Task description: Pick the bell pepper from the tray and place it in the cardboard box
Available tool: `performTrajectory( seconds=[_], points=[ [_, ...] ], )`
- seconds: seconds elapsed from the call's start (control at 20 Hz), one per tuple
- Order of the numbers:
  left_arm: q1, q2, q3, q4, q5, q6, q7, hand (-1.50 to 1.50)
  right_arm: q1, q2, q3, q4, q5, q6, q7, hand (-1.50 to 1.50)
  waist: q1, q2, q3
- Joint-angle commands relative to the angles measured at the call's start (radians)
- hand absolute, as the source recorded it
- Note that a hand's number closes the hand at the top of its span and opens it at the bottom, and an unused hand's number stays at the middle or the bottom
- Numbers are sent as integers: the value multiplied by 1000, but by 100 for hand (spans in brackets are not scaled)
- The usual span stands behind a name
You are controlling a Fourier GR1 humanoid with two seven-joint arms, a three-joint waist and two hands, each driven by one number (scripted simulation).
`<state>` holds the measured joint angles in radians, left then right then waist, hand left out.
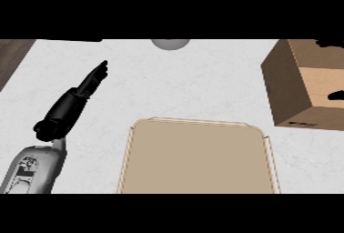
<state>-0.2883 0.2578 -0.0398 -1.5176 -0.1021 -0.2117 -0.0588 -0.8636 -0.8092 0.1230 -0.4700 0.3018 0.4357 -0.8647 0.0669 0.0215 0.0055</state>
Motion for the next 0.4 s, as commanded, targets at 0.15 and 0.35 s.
performTrajectory(
  seconds=[0.15, 0.35],
  points=[
    [1, -19, -22, -2, -19, 11, -12, 0, -74, 30, -176, 200, -260, 352, 116, -150, 5, 10, 0],
    [-1, -8, -17, -32, -4, -6, 9, 0, -117, -37, -240, 265, -330, 398, 217, -150, 24, 13, 3]
  ],
)
